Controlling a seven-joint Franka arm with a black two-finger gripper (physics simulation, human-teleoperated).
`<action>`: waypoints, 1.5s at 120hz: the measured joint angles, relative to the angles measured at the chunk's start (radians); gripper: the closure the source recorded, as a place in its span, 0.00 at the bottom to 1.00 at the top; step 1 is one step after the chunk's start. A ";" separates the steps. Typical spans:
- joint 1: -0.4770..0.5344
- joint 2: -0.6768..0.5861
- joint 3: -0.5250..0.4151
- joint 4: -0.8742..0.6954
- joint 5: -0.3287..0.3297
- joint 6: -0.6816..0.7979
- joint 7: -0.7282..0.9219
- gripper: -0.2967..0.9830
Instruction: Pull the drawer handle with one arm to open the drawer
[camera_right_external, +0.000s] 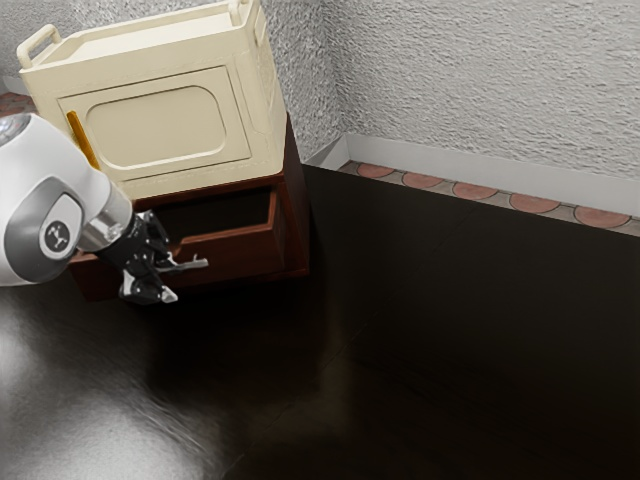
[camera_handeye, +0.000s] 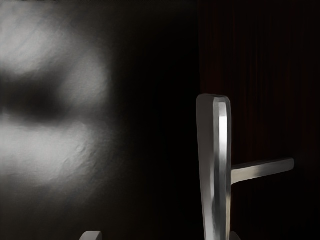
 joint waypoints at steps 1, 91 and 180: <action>0.000 -0.002 0.000 -0.002 0.000 0.000 0.000 0.57; -0.024 -0.115 0.006 -0.107 0.001 0.001 -0.009 0.58; -0.034 -0.172 0.012 -0.149 0.008 0.001 -0.006 0.56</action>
